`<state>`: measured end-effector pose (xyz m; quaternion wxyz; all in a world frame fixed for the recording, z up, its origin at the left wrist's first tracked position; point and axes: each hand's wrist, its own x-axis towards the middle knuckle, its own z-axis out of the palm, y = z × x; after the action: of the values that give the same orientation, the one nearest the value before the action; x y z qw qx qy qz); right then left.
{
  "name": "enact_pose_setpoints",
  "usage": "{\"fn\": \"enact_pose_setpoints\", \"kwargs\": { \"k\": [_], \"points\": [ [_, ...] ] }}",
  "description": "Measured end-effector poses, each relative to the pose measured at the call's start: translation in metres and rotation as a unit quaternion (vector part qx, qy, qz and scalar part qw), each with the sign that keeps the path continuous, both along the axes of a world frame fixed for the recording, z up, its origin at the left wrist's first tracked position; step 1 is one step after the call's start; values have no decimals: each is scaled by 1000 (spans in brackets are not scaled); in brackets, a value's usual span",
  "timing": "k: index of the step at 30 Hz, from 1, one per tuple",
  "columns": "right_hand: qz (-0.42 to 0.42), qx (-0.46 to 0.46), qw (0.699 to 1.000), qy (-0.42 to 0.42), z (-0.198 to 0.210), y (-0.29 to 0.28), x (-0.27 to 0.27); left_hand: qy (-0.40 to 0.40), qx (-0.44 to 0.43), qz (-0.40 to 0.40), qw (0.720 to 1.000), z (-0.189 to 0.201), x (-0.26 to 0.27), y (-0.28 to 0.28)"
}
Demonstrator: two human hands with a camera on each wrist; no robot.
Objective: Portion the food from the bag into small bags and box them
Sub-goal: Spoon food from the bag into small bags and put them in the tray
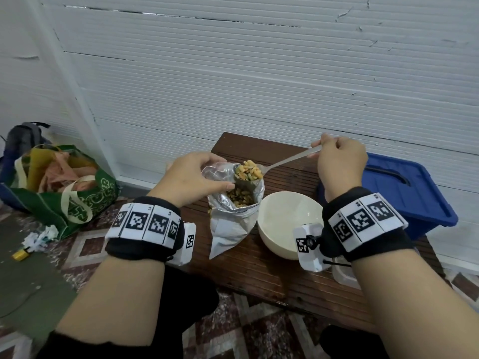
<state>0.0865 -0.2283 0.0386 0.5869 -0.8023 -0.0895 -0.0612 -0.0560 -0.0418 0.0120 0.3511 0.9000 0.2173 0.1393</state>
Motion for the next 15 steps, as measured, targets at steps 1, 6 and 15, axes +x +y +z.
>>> {"fn": "enact_pose_setpoints", "kwargs": {
  "k": [1, 6, 15],
  "points": [
    [8, -1, 1000, 1, 1, 2, -1, 3, 2, -2, 1000, 0, 1, -1],
    [40, -17, 999, 5, 0, 15, -5, 19, 14, -19, 1000, -3, 3, 0],
    [75, -22, 997, 7, 3, 29, -4, 9, 30, -20, 999, -2, 8, -7]
  ]
}}
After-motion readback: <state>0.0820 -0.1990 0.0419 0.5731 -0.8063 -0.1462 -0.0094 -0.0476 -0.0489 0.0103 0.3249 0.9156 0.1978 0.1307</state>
